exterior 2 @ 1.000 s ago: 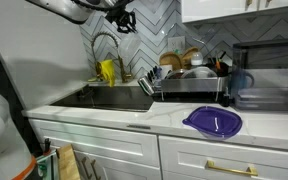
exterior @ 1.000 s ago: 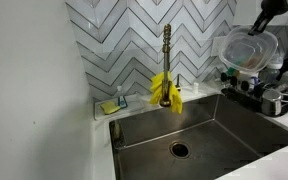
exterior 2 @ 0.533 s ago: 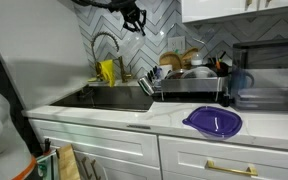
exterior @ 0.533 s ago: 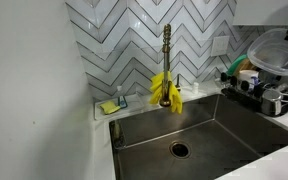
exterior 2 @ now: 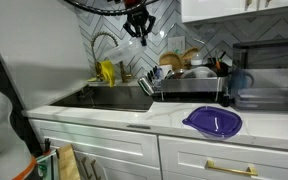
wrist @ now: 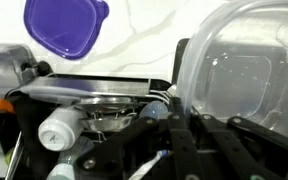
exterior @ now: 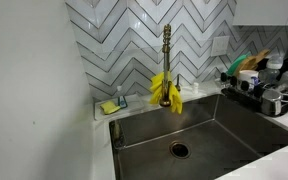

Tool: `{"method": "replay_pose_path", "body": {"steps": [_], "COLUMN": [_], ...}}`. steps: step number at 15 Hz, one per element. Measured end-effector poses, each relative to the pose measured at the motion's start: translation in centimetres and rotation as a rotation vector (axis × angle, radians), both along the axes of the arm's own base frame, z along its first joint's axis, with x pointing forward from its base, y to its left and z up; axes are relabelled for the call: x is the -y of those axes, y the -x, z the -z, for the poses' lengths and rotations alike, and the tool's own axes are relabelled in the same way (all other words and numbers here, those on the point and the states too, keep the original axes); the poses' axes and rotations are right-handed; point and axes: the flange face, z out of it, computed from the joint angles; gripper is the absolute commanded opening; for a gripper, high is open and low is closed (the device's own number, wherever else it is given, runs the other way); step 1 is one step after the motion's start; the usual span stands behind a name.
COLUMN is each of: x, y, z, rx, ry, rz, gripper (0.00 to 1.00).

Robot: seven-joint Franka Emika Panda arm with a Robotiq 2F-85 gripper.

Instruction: Close the tap faucet then remove the tupperware from the drying rack

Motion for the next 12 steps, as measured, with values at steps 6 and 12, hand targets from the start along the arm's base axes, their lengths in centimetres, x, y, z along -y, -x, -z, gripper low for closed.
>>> {"method": "replay_pose_path", "body": {"steps": [6, 12], "x": [5.3, 6.0], "y": [0.8, 0.5], "z": [3.7, 5.1], "rx": [-0.073, -0.111], "ry": [-0.143, -0.157], "rz": [0.095, 0.09], "gripper": [0.06, 0.01]}}
